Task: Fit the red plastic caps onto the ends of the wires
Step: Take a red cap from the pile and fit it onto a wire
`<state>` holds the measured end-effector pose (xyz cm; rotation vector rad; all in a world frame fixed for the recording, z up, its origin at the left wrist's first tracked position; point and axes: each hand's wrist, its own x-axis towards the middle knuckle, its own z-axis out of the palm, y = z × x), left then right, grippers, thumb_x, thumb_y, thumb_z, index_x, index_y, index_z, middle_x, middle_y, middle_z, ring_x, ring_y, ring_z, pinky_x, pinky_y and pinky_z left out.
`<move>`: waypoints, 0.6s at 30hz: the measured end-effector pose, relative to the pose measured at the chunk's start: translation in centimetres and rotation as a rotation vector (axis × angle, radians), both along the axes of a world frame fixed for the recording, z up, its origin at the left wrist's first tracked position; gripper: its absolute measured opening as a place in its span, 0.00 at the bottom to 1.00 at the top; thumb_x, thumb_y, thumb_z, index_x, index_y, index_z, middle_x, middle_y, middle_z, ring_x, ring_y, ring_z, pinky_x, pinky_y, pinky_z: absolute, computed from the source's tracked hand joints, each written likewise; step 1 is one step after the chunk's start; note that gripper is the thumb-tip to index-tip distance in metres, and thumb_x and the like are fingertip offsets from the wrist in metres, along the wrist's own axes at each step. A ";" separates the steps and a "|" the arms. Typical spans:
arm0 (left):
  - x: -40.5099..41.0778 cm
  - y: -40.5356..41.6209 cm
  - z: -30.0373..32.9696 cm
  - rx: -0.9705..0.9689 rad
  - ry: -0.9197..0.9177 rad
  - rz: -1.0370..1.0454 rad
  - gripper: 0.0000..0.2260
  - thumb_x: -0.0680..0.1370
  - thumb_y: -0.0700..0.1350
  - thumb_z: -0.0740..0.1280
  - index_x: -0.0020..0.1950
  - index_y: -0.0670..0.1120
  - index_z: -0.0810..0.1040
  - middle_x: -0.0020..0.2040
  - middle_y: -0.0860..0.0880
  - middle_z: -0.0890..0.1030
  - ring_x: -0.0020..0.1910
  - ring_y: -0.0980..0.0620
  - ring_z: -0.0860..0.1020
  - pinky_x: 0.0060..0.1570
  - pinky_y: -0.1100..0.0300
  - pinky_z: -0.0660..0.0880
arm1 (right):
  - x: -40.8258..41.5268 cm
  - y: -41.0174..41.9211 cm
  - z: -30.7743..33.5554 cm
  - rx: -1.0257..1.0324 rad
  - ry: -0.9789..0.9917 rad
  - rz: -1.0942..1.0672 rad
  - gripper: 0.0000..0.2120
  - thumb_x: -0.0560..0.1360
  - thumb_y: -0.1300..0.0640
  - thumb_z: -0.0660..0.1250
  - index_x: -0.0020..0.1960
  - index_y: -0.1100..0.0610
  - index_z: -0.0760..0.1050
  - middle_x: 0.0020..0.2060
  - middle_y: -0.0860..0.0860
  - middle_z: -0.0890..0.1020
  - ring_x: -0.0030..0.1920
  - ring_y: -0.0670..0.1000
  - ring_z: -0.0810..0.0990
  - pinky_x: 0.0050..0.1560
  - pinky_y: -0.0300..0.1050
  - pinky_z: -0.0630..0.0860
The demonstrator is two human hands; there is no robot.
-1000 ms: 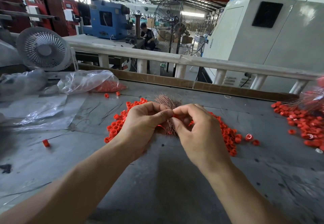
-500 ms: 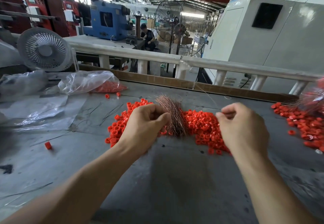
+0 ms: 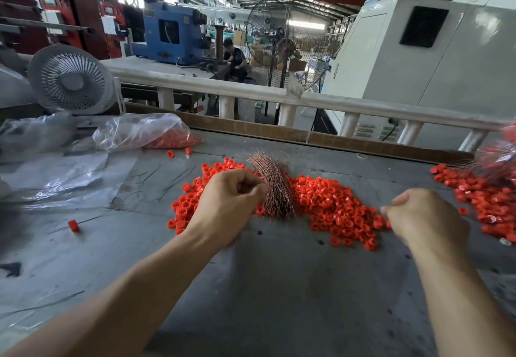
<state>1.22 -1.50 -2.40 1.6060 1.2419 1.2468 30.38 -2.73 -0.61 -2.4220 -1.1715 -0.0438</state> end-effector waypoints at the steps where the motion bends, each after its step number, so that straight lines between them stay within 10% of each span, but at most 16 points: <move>1: 0.0 0.0 0.1 0.007 0.010 0.010 0.06 0.79 0.45 0.72 0.43 0.50 0.84 0.33 0.51 0.83 0.30 0.52 0.77 0.31 0.53 0.76 | -0.4 0.0 0.0 0.044 -0.023 0.031 0.05 0.73 0.49 0.75 0.46 0.49 0.82 0.49 0.57 0.86 0.55 0.62 0.82 0.58 0.52 0.76; 8: 0.0 0.3 -0.1 0.032 0.097 0.067 0.05 0.78 0.43 0.72 0.44 0.50 0.84 0.38 0.50 0.85 0.35 0.54 0.80 0.44 0.47 0.81 | -5.7 0.0 -0.3 0.307 0.157 0.448 0.08 0.74 0.52 0.75 0.36 0.46 0.80 0.35 0.41 0.83 0.40 0.47 0.81 0.43 0.43 0.73; 18: 0.4 0.4 -0.6 0.093 0.296 0.088 0.08 0.78 0.49 0.72 0.39 0.52 0.82 0.32 0.53 0.83 0.26 0.59 0.75 0.31 0.57 0.75 | -9.1 -0.6 -1.4 0.271 0.139 0.920 0.08 0.73 0.55 0.77 0.49 0.44 0.81 0.36 0.34 0.78 0.37 0.40 0.76 0.38 0.34 0.69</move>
